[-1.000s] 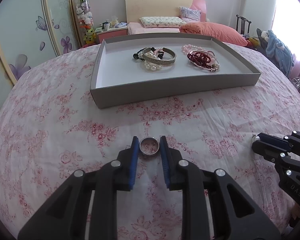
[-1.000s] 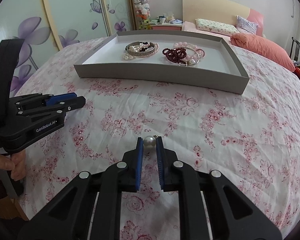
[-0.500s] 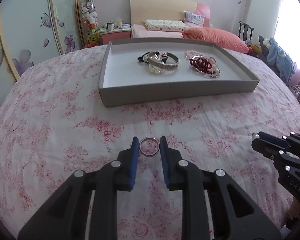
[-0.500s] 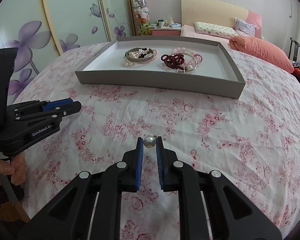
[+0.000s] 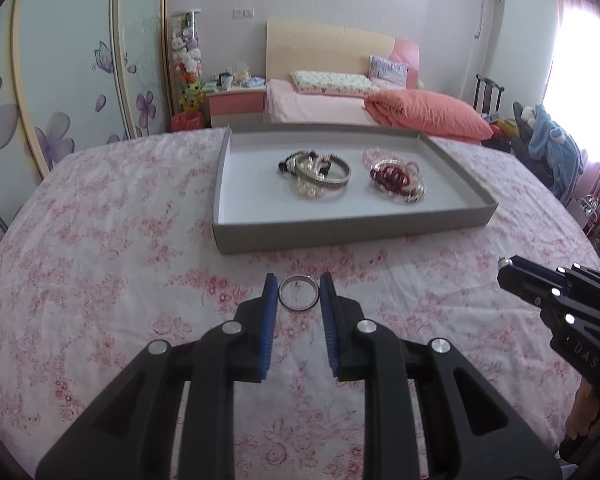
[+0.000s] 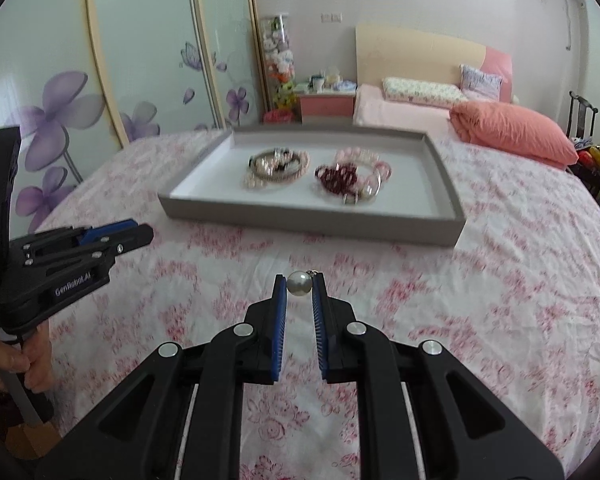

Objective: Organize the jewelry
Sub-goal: 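Carry the silver ring and pearl earring over the gray tray with both tools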

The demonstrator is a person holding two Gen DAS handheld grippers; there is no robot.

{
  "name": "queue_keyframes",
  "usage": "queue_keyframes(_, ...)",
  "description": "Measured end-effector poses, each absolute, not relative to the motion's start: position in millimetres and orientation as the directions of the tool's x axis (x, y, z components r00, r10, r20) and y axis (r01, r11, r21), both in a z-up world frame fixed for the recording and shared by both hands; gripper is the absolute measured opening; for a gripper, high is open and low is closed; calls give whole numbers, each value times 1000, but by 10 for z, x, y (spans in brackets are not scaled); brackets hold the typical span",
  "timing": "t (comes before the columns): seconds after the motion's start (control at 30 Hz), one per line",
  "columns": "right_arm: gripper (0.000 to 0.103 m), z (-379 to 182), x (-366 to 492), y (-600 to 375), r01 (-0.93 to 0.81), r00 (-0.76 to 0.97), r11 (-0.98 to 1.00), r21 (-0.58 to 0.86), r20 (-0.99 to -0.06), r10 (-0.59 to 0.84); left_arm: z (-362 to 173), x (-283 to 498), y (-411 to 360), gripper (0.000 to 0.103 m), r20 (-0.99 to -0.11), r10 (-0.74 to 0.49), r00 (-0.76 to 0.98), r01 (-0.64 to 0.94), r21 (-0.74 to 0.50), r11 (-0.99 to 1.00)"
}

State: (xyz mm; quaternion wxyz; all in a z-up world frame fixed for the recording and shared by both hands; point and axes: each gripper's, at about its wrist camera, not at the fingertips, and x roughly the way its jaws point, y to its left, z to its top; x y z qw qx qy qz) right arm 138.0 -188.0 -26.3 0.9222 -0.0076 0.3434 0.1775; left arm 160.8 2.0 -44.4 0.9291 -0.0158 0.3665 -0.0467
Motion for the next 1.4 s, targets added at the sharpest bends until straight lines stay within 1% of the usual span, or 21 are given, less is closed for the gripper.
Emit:
queue_keyframes(0.33,14,32,1355,-1960,-325,779,940,107,-534,330,-200,1511,-96,22,-612,-116,782,93,-70,993)
queue_keyframes(1.07,14,261,1324,-1989,-324,843,941,93,-423,332,29,1449,-206,22,-521,-110,847,101,-46,994)
queue_keyframes(1.4,14,356,1412,-1960,-306,880,949,75,-358,312,70,1545,-242,22,-501,-103,860,92,-46,995)
